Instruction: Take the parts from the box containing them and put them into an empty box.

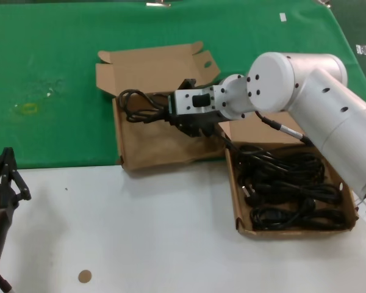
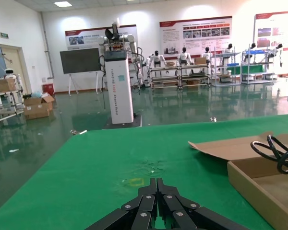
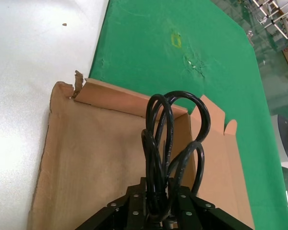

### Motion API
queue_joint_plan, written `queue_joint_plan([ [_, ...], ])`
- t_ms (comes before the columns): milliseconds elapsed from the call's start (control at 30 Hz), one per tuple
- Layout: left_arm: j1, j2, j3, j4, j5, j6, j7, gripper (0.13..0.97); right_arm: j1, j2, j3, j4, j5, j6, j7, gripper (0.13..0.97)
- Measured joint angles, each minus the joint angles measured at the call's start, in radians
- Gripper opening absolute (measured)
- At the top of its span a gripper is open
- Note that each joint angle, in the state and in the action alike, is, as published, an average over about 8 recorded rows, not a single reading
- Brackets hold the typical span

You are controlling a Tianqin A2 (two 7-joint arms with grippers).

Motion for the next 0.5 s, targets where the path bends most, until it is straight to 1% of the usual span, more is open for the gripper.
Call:
queue_joint_plan([
  [267,0.0,0.0,0.0,0.0,0.0,0.0,0.0,0.152,0.01,-0.01,-0.001,-0.026,0.002,0.011,-0.019,0.251],
  [500,0.0,0.0,0.0,0.0,0.0,0.0,0.0,0.152,0.023,-0.018,0.002,-0.049,0.009,0.024,-0.037,0.347],
])
